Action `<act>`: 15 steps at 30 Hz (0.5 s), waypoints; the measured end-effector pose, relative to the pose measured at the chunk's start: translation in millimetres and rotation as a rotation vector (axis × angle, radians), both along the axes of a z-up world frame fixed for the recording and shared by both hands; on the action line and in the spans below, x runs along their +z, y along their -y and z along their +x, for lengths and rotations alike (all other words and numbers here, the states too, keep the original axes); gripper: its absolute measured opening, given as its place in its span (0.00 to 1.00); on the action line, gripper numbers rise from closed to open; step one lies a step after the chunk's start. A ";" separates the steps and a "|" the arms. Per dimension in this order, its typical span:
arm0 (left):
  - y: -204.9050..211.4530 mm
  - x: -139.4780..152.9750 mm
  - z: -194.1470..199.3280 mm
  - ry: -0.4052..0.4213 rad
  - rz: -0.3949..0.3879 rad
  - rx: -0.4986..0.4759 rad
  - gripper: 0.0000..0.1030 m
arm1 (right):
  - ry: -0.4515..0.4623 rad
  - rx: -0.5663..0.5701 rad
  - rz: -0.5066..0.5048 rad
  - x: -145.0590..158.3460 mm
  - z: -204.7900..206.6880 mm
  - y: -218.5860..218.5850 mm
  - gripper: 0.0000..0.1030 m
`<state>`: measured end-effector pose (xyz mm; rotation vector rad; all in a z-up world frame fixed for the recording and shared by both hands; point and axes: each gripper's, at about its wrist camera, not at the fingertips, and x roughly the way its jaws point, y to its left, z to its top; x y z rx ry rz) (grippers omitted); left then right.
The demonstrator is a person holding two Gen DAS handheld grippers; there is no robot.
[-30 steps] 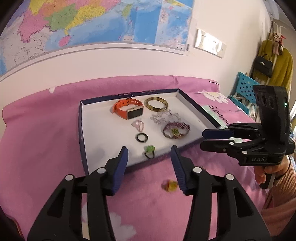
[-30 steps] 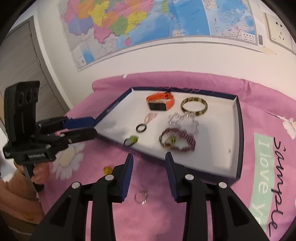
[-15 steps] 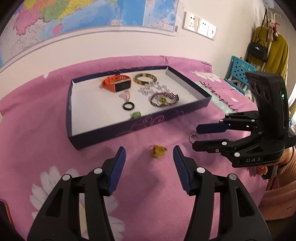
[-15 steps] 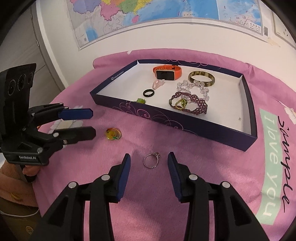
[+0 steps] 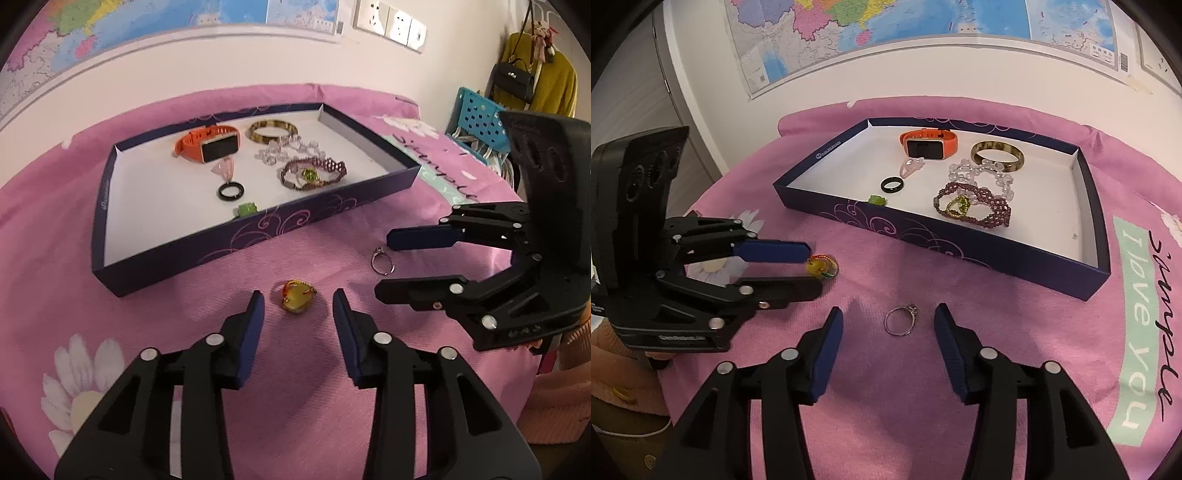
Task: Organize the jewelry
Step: 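Grasp the silver ring with the right tool while the left tool grasps the yellow ring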
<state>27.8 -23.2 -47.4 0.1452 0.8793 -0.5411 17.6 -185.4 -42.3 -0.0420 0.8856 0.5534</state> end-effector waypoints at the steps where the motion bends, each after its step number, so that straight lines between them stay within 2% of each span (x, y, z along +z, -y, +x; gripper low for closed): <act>1: 0.9 -0.6 1.2 0.000 0.003 0.004 0.31 | 0.001 -0.003 -0.004 -0.1 0.2 -1.1 0.48; 2: 1.3 -0.2 1.5 0.001 -0.001 0.003 0.30 | 0.003 -0.004 -0.010 -0.3 0.1 -2.0 0.48; 4: 2.6 -0.2 2.2 -0.005 -0.009 0.001 0.19 | 0.008 -0.008 -0.025 -0.5 0.0 -4.3 0.48; 12: 3.9 -1.7 1.8 -0.007 -0.009 0.009 0.17 | 0.044 -0.041 -0.116 -1.9 -2.3 -10.7 0.33; 15: 2.5 -2.0 2.5 -0.012 -0.016 0.010 0.17 | 0.044 -0.052 -0.117 -2.3 -1.6 -8.9 0.21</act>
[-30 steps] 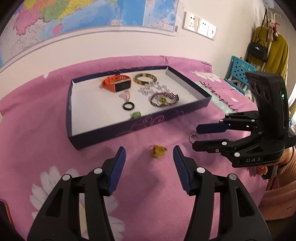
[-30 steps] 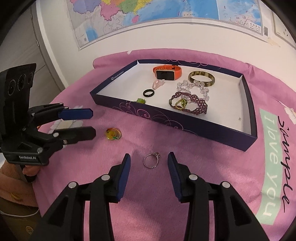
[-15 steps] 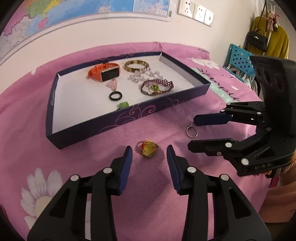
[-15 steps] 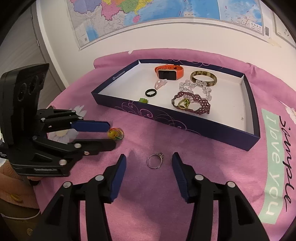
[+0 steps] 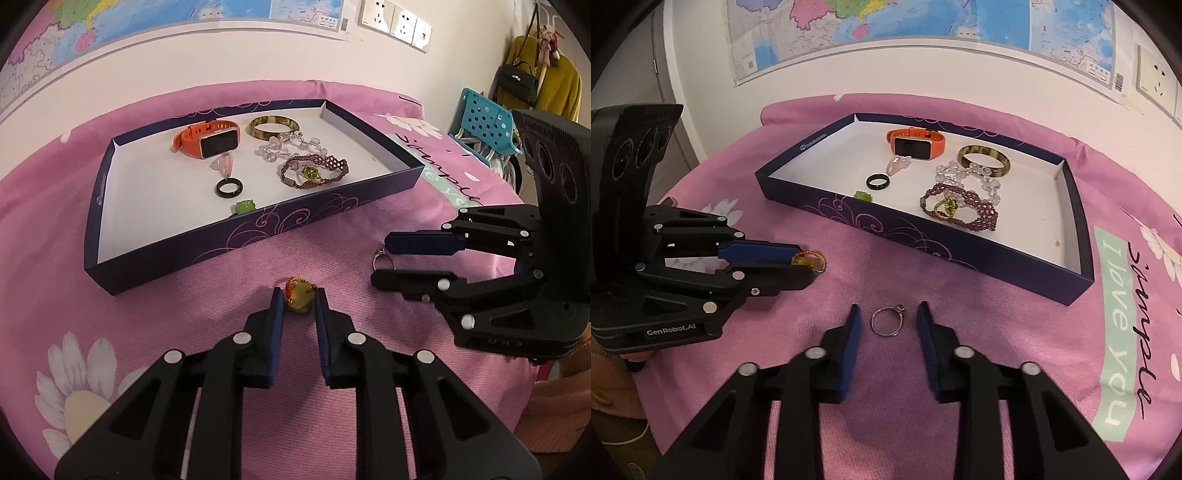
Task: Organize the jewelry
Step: 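Grasp the silver ring with the right tool while the left tool grasps the yellow ring, then lift both rings and carry them toward the tray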
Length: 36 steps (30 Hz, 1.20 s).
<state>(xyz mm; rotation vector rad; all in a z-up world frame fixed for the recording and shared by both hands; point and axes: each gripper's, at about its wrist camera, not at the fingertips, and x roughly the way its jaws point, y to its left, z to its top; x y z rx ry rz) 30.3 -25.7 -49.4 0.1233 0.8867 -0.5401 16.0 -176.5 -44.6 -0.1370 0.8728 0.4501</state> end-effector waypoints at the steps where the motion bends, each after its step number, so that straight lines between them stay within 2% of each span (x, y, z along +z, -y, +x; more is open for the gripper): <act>1: 0.2 0.1 0.0 0.000 0.000 0.000 0.18 | -0.002 -0.002 0.004 -0.2 0.6 1.3 0.18; 8: -1.4 0.0 0.9 -0.005 -0.007 0.003 0.17 | -0.002 -0.005 0.011 0.4 -1.4 2.5 0.15; 15: -0.3 1.1 -0.3 0.006 -0.001 0.009 0.17 | -0.006 -0.011 0.073 6.7 -1.3 13.1 0.15; 20: -3.3 3.7 -1.9 0.010 -0.024 0.017 0.16 | -0.008 -0.018 0.119 11.0 -0.3 19.4 0.15; 36: -14.1 23.0 -6.9 0.046 -0.073 0.037 0.16 | 0.024 -0.018 0.155 21.0 4.2 22.1 0.16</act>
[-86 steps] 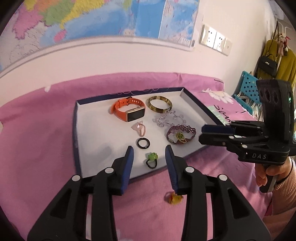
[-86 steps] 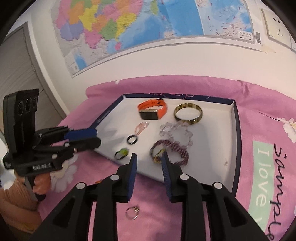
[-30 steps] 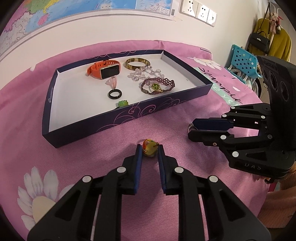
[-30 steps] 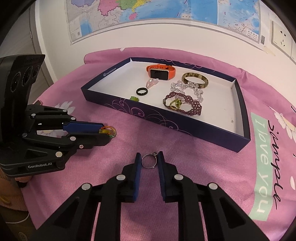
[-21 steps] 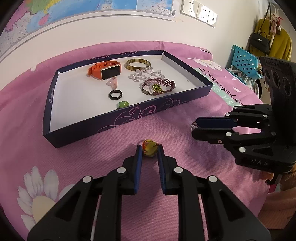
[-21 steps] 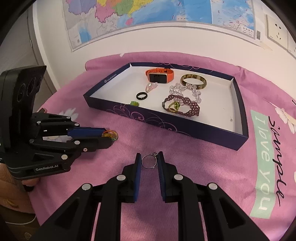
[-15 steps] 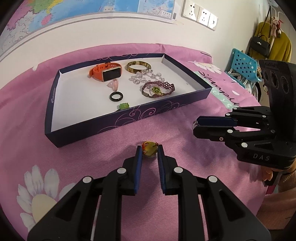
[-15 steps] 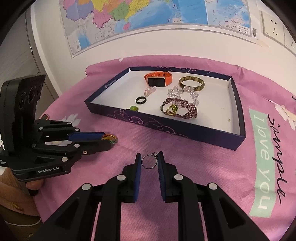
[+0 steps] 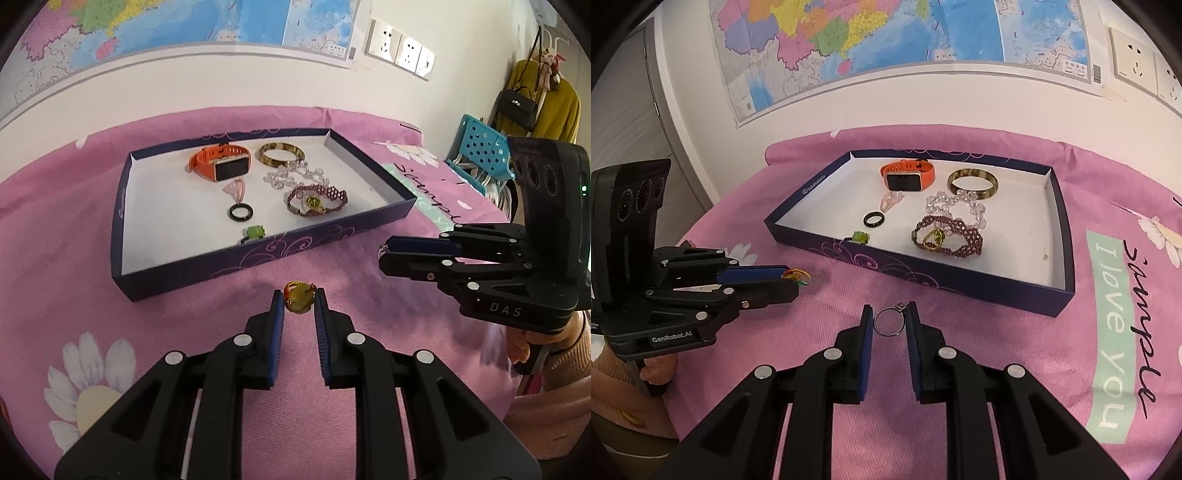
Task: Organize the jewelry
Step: 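Lift both rings and carry them toward the tray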
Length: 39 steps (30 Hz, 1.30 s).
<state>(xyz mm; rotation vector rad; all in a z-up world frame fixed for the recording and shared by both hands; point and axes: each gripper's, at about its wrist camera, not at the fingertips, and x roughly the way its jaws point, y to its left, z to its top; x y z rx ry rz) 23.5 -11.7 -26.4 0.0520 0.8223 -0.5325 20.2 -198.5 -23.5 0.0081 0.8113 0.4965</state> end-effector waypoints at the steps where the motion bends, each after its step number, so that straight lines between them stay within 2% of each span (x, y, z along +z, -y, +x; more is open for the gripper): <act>1: -0.1 2.1 -0.2 0.006 -0.001 0.001 0.16 | 0.004 0.000 -0.001 1.1 1.0 -0.4 0.16; 16: -2.1 20.6 3.8 0.052 -0.010 0.016 0.16 | 0.030 0.012 0.013 10.3 9.0 -1.8 0.16; 39: -0.2 32.6 17.1 0.085 -0.006 0.049 0.16 | 0.068 0.008 0.012 21.0 25.6 -3.3 0.16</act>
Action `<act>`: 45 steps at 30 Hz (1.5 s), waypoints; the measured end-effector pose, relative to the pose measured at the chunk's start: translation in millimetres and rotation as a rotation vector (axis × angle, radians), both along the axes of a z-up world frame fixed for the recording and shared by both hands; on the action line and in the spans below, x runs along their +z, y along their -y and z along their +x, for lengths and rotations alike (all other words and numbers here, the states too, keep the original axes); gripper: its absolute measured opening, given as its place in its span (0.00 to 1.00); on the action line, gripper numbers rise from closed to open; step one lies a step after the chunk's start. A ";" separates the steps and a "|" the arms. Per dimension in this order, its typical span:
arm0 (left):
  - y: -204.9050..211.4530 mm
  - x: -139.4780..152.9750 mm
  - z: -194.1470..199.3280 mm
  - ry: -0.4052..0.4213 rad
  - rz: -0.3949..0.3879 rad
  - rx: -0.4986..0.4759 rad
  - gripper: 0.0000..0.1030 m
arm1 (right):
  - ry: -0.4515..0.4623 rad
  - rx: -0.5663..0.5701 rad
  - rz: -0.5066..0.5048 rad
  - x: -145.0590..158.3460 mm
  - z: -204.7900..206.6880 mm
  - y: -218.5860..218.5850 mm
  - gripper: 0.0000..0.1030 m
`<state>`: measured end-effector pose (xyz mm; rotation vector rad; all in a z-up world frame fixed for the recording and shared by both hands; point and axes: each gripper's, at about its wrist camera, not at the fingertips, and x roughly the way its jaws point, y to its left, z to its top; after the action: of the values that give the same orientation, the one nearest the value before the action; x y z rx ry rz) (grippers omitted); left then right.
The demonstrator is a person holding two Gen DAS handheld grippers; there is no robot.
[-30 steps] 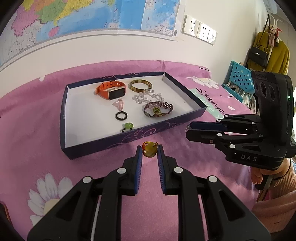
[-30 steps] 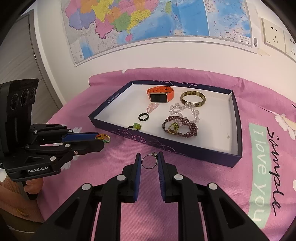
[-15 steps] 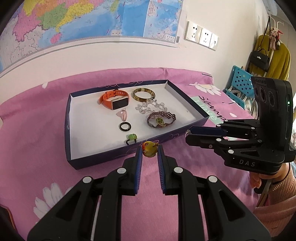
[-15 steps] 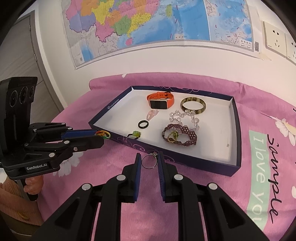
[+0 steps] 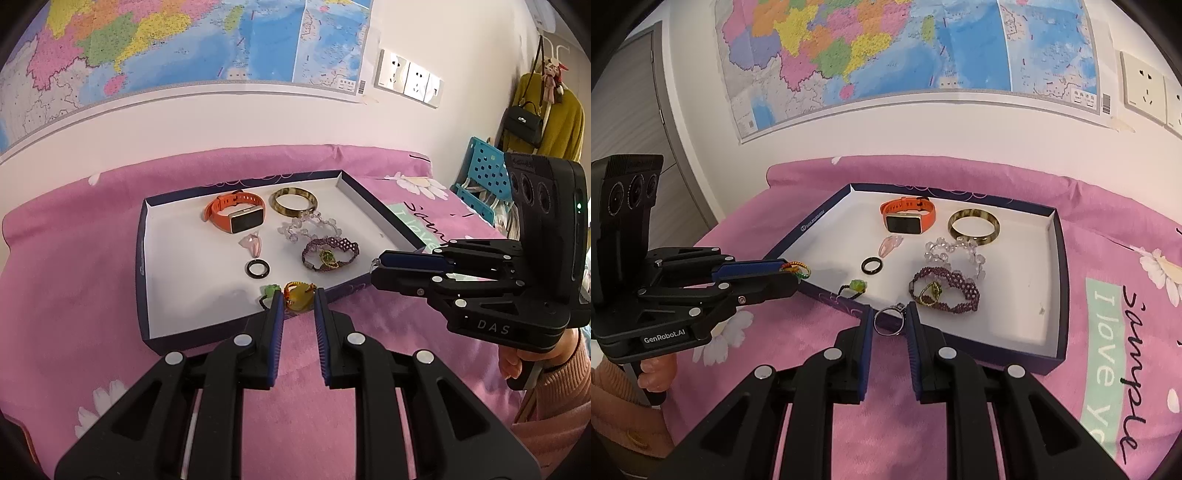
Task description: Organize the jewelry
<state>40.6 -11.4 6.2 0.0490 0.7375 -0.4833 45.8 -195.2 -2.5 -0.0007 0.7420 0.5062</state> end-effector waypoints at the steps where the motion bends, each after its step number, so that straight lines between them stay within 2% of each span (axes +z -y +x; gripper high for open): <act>1: 0.1 0.3 0.6 0.001 0.001 0.001 0.16 | 0.002 0.000 -0.001 0.5 1.1 0.1 0.16; 45: 9.0 -2.9 32.6 -0.013 0.023 0.044 0.16 | -0.001 -0.022 -0.005 1.8 37.2 3.3 0.16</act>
<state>73.2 -20.4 3.3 0.0506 0.7552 -0.4334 82.9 -198.5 -0.8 0.0028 0.7440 0.4836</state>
